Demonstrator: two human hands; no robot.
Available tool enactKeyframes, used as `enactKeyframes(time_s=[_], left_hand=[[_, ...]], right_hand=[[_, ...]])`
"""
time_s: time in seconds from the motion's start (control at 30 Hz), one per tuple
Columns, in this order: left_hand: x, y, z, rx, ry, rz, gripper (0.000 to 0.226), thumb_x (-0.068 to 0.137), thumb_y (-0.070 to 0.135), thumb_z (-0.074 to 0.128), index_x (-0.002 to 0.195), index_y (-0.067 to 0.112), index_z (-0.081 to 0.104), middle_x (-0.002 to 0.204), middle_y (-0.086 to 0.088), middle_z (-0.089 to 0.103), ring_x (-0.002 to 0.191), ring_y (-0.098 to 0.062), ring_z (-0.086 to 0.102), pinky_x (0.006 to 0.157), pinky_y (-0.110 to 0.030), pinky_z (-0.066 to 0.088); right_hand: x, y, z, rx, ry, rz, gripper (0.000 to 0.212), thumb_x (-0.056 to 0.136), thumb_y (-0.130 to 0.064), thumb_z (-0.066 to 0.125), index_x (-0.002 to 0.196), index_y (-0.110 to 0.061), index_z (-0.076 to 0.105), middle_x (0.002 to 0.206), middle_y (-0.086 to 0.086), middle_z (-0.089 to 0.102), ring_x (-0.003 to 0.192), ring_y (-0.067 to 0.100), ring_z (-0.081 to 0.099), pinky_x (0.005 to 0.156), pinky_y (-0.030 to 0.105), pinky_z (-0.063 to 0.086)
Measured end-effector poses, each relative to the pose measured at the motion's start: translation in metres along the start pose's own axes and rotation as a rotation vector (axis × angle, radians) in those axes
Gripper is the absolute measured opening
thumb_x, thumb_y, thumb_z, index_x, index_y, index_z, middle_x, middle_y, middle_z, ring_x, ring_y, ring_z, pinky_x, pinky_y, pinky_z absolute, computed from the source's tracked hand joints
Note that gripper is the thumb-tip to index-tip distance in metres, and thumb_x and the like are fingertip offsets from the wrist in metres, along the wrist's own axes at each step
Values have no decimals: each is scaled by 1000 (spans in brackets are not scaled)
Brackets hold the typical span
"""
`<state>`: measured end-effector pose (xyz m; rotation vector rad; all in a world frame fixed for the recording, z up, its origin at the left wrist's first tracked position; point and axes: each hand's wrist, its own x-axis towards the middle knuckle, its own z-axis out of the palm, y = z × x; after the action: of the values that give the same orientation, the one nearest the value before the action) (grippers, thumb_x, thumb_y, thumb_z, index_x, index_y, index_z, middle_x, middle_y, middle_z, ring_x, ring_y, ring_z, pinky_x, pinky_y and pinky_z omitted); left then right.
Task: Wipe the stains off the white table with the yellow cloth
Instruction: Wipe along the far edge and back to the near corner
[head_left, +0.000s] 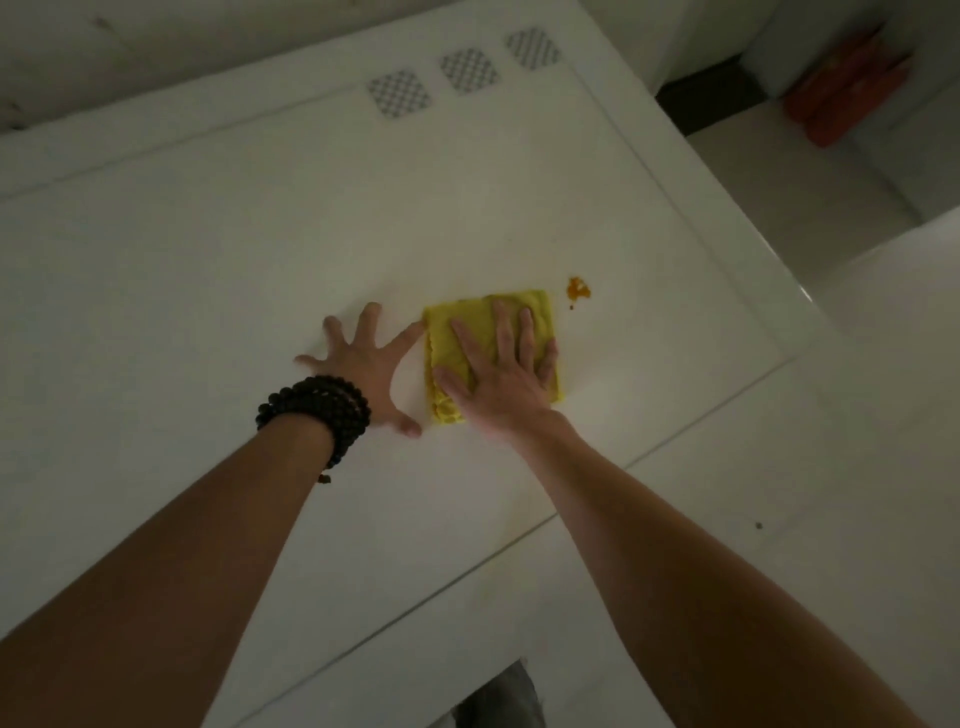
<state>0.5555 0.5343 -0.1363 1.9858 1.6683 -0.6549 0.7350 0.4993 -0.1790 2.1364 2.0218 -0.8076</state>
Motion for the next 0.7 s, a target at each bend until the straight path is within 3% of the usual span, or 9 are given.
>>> enactKeyframes(time_s=[0.17, 0.33, 0.43, 0.7], left_hand=[[-7, 7, 7, 11, 73, -42, 118, 61, 63, 78, 144, 55, -6, 159, 1, -14, 143, -41, -2, 102, -69, 30], [-34, 10, 31, -75, 120, -66, 88, 83, 56, 63, 148, 47, 6, 160, 0, -7, 145, -36, -1, 103, -70, 30], [-59, 4, 51, -59, 103, -25, 79, 88, 56, 56, 148, 48, 6, 160, 1, -8, 146, -34, -3, 104, -68, 30], [-134, 2, 105, 11, 42, 52, 81, 87, 61, 52, 148, 50, 0, 160, 1, -15, 146, -37, -7, 104, -70, 28]], right_hand=[[17, 1, -9, -29, -19, -32, 73, 93, -77, 22, 155, -52, -7, 164, -2, -31, 146, 29, -38, 113, 59, -26], [-4, 3, -2, -24, -24, -30, 72, 94, -75, 20, 155, -50, -9, 164, -1, -33, 144, 29, -40, 113, 61, -25], [-46, 6, 18, -1, -33, 2, 72, 93, -77, 19, 154, -51, -10, 163, -2, -34, 144, 28, -41, 113, 62, -24], [-173, -11, 81, 57, -5, 91, 71, 93, -77, 15, 151, -53, -17, 161, -4, -38, 142, 28, -44, 111, 62, -26]])
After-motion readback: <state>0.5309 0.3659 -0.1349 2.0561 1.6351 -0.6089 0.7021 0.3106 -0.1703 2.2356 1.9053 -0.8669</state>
